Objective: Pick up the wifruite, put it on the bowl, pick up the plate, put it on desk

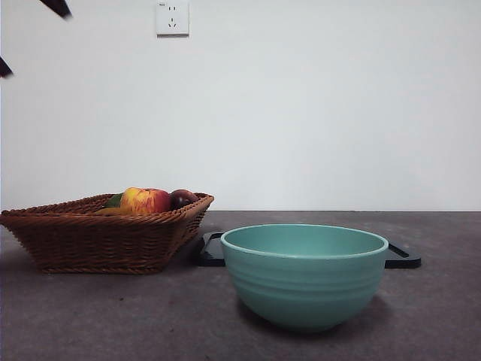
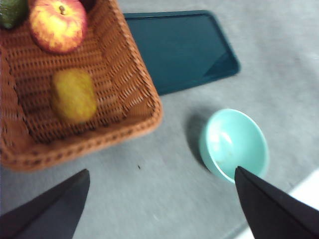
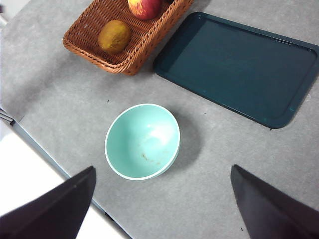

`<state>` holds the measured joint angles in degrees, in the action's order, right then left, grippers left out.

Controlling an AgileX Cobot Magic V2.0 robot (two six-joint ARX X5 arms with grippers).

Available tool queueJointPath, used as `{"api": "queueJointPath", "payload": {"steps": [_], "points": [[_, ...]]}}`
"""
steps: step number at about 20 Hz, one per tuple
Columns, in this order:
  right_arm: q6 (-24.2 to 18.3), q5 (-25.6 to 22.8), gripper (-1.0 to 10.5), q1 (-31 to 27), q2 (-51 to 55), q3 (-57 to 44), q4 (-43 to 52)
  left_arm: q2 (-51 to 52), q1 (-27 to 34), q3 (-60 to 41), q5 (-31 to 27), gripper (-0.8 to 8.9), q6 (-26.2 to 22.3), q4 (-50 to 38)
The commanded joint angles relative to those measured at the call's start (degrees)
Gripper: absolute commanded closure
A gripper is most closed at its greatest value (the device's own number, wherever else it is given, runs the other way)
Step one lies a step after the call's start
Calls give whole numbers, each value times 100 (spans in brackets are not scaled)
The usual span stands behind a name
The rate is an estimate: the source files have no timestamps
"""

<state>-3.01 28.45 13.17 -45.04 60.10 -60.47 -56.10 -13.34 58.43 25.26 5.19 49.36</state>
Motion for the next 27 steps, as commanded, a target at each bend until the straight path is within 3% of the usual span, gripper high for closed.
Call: {"api": "queueJointPath", "payload": {"steps": [1, 9, 17, 27], "points": [[7, 15, 514, 26, -28, 120, 42, -463, -186, 142, -328, 349, 129, -363], [7, 11, 514, 26, -28, 120, 42, -2345, -632, 741, -1810, 354, 105, -931], [4, 11, 514, 26, -28, 120, 59, -3563, -695, 879, -2149, 354, -22, -1499], [2, 7, 514, 26, -28, 120, 87, -4186, -728, 879, -2251, 388, -24, -1827]]}}
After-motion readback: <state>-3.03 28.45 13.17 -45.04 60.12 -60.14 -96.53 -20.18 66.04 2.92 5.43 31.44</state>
